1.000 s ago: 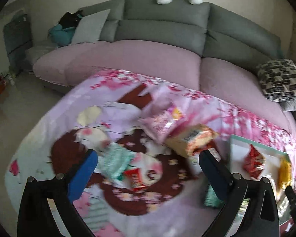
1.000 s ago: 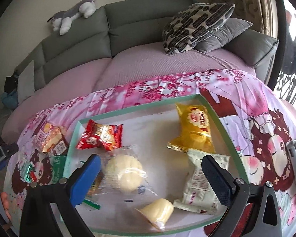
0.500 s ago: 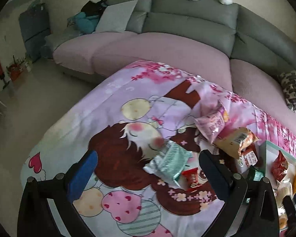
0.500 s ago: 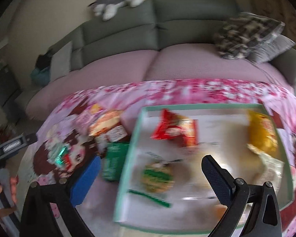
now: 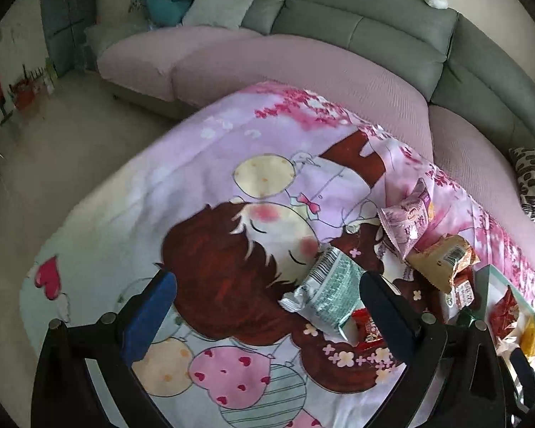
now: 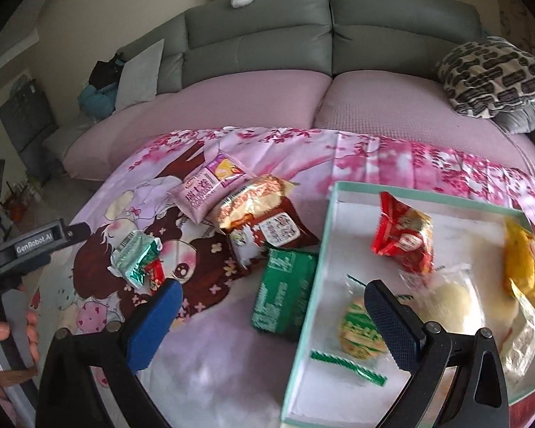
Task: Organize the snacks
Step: 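Grasp the mint-green packet with the left gripper while the right gripper grasps the small red packet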
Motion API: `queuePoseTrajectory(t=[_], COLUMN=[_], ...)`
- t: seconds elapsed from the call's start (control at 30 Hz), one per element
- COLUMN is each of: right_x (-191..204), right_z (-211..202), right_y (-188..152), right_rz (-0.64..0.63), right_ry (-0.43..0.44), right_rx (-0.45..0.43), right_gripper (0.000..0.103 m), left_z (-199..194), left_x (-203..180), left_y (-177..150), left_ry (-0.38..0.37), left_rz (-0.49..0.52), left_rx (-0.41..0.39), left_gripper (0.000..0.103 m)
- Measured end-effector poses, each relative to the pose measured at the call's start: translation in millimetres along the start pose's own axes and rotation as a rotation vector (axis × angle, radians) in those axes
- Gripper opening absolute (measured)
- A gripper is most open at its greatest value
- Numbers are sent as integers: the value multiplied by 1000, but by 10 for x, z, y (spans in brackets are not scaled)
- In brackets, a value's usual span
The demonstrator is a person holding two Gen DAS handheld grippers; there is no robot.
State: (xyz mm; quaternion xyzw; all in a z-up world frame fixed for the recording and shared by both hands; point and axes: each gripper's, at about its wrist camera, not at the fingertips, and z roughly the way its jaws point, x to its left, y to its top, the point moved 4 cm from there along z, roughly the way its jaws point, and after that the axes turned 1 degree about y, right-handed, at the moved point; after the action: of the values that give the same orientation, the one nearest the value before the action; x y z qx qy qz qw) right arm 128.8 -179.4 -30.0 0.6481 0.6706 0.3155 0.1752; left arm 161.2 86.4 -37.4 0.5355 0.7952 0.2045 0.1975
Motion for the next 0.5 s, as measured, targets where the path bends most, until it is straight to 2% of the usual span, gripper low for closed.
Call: queuePoseTrajectory(t=[0.2,0.33,0.5], right_x=[119,292,513], right_z=[156,291,424], right_y=[123,142,127], right_rz=[23,-3,-50], right_ry=[40,58,80], right_rx=[21,47,76], right_gripper=[103,103,103], left_z=[183,294,436], left_x=[-165,-318,-384], left_y=[-2,-21,-44], left_ry=[-45,-47,-77], left_rz=[57,148,180], left_rx=[48,68,112], left_gripper=[102,102,101])
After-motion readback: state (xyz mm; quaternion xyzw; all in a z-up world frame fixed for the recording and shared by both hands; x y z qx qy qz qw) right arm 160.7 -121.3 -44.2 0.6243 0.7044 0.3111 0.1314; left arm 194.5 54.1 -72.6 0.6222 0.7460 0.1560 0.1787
